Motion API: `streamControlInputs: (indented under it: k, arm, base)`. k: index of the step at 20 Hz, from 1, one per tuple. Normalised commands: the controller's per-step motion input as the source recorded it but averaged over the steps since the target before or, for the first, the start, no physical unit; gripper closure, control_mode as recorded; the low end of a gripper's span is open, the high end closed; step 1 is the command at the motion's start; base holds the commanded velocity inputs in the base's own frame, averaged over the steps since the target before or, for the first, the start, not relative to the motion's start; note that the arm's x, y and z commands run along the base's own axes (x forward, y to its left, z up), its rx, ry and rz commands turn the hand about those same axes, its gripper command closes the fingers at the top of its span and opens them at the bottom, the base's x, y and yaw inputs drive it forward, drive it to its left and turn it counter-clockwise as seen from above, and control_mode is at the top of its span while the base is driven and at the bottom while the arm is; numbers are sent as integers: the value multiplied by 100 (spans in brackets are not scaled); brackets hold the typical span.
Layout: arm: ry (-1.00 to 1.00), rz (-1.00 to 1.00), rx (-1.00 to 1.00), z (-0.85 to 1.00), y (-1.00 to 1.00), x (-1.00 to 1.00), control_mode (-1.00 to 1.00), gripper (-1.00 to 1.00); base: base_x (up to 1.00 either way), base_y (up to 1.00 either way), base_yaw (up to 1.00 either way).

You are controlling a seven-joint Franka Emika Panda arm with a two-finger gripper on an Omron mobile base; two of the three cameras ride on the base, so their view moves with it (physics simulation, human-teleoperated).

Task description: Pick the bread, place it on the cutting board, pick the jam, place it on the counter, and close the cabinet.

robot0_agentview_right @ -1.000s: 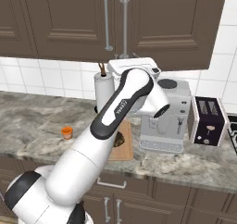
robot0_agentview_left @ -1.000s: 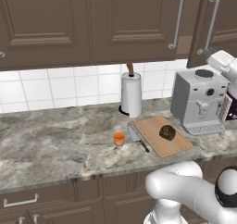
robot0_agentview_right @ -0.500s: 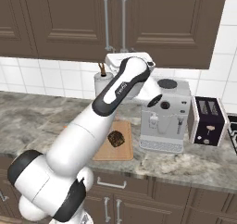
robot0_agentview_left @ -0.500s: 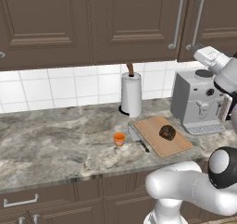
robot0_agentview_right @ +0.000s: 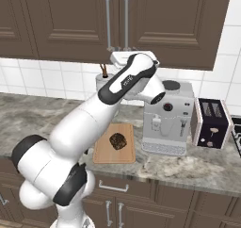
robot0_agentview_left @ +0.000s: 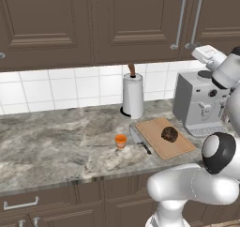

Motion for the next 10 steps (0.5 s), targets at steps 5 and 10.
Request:
streamControlInputs:
  k: [5, 10]
  arm:
    - [0, 0, 0, 0, 0, 25, -100, -100]
    - [0, 0, 0, 0, 0, 12, -100, -100]
  base:
    - [0, 0, 0]
    - [0, 0, 0]
